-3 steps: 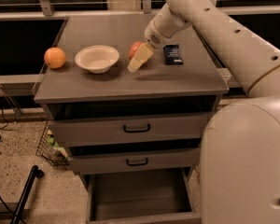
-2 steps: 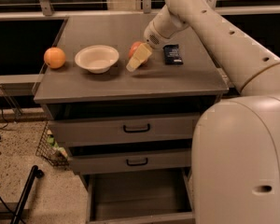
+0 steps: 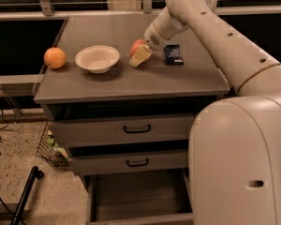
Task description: Place apple into bottom drawer
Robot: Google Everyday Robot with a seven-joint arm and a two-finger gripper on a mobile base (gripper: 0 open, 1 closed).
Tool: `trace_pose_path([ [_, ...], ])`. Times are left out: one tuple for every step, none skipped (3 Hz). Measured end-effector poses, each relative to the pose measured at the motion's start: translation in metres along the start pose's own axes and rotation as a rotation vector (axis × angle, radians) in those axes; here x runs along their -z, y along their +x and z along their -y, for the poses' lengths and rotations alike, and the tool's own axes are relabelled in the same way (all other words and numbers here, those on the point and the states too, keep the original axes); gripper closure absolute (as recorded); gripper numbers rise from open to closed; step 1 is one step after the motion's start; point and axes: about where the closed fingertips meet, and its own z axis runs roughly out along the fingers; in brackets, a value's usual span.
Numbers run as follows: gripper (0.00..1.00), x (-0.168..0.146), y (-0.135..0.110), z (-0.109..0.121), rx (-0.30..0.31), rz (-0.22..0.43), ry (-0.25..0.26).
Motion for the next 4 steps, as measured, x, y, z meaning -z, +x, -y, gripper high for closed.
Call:
trace_pose_path([
  [0.79,0.0,0.0,0.0,0.0,0.0,0.0],
  [1.0,0.0,0.0,0.0,0.0,0.0,0.0],
  [1.0,0.028,-0.003,-0.014,0.031,0.029,-0.011],
  [1.0,0.062,0.002,-0.025,0.054,0.046,-0.011],
])
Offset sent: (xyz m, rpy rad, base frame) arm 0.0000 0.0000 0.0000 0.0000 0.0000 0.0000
